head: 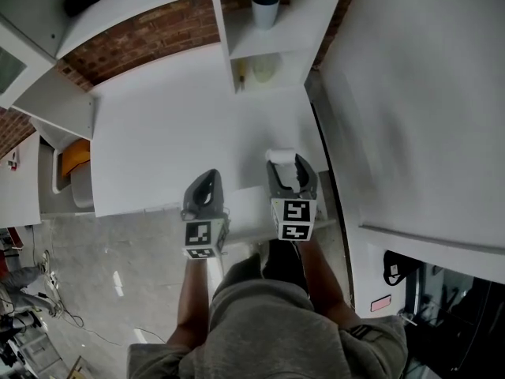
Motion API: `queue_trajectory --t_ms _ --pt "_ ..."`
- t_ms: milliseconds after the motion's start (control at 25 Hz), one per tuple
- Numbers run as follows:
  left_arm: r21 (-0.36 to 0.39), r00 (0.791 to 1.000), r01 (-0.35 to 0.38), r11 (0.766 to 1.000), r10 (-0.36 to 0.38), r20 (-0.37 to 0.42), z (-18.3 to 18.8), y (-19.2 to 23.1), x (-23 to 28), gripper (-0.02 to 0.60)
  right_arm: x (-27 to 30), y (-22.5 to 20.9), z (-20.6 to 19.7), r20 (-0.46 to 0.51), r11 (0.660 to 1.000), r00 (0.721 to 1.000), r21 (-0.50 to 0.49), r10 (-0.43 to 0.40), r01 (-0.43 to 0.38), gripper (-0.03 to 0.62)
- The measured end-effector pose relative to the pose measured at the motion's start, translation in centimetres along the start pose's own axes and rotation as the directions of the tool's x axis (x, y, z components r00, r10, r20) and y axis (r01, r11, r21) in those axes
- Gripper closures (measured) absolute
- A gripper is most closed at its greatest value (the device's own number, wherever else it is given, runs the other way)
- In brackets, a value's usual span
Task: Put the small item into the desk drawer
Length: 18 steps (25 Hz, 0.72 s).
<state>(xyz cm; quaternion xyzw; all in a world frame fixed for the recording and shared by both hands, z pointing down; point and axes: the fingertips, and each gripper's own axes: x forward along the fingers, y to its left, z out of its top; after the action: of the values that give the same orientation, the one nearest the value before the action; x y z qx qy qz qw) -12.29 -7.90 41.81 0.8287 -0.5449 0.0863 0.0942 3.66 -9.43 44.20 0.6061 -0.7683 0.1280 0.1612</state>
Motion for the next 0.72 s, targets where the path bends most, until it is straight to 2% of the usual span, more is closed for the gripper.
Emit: queue_trajectory --t_ms 440,720 --pt "0.026 0.995 0.100 0.995 -0.100 0.015 -0.3 -2.4 -3.1 0.569 -6.0 1.9 -1.7 -0.003 0.999 0.999 -0.009 -0.048 0.048 0.326" --pt "0.027 0.989 0.145 0.989 -0.145 -0.011 -1.8 -3.5 -3.8 0.569 -7.8 1.7 -3.5 -0.039 0.998 0.997 -0.016 -0.068 0.067 0.327"
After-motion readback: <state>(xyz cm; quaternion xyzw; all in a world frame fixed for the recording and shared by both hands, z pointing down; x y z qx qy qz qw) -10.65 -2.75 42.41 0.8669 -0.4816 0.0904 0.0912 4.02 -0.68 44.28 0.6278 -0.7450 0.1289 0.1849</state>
